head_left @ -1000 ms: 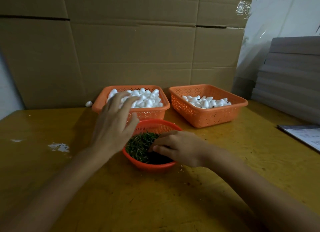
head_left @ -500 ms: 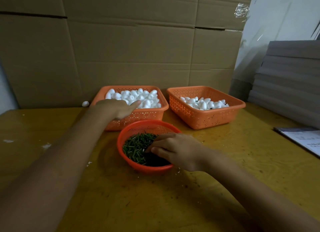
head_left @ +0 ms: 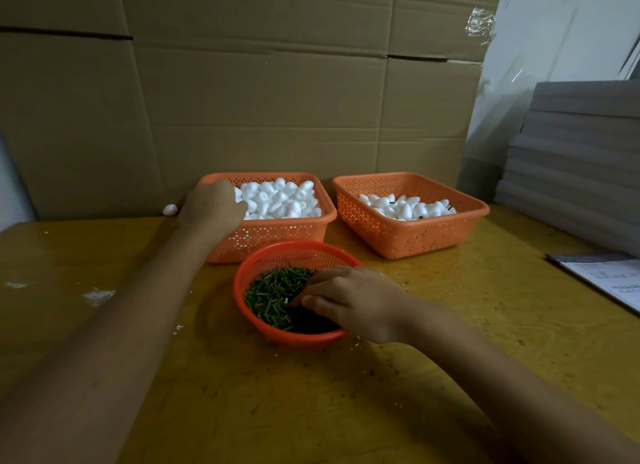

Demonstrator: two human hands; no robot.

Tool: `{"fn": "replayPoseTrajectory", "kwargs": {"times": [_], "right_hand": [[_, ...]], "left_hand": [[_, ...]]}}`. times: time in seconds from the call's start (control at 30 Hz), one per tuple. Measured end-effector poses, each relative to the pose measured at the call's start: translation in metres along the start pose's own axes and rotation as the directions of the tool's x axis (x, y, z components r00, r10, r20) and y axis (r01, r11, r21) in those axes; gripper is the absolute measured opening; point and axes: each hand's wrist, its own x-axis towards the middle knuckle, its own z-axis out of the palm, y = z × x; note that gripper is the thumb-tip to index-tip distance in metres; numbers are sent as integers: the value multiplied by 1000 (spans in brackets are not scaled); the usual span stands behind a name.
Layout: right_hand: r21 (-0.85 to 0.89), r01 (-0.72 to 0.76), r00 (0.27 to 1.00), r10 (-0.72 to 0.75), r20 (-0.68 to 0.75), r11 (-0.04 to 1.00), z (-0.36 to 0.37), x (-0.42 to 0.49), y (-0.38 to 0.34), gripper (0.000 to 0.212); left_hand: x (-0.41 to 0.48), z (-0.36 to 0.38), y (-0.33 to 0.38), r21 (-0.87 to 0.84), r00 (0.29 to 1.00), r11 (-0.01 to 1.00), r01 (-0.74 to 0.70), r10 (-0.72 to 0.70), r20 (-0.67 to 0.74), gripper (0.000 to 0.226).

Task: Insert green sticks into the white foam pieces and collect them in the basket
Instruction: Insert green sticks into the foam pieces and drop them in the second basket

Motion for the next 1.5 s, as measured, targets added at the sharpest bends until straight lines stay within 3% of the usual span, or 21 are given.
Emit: {"fn": "replayPoseTrajectory", "kwargs": {"times": [0.13,0.2,0.3,0.4,0.5,0.6,0.7,0.77,0.83,0.93,1.07,1.17,1.3,1.4,1.5], "right_hand": [[3,-1,1000,1,-8,1000,1,0,0,41],[5,2,1000,-2,-11,1000,1,0,0,41],[1,0,1000,0,-7,1000,0,-1,0,41],[1,-7,1000,7,2,1000,0,0,0,42],[-5,-8,1000,8,1,1000,0,0,0,42],[-7,-7,1000,7,8,1000,-1,0,-1,43],[-2,-4,1000,4,5,1000,0,0,0,42],[-3,-3,1000,3,1,1000,0,0,0,42],[-4,-2,1000,2,2,1000,0,0,0,42],[-3,-2,1000,2,-1,1000,1,0,0,42],[-4,-3,1000,3,-9,1000,2,1,1,41],[-3,-2,1000,2,-4,1000,1,1,1,41],[-13,-6,1000,6,-2,1000,1,1,0,42],[0,-2,1000,2,-6,1000,0,0,0,41],[3,-2,1000,2,-5,1000,0,0,-1,41]], "left_hand": [[0,1,1,-111,991,988,104,-113,-74,35],[2,-2,3,-50,991,994,92,-87,98,52],[4,1,6,-51,901,997,54,-27,434,64],[3,5,8,-186,864,981,54,48,502,68],[4,5,6,-151,853,988,-16,93,514,61],[8,3,2,-132,877,989,-72,126,464,54],[11,0,-1,-200,909,978,-60,137,395,32],[12,-2,-2,-244,946,969,-29,106,308,28],[15,-1,-4,-368,981,930,5,66,180,7],[9,0,-7,-586,1000,810,25,-31,-1,27],[-12,1,-3,-681,982,719,-140,13,-188,31],[-24,0,-1,-693,970,691,-207,52,-238,42],[-34,-5,-3,-689,953,672,-273,93,-287,37],[-45,-15,3,-765,953,575,-290,96,-288,32],[-64,-23,17,-835,962,479,-270,104,-251,44]]}}
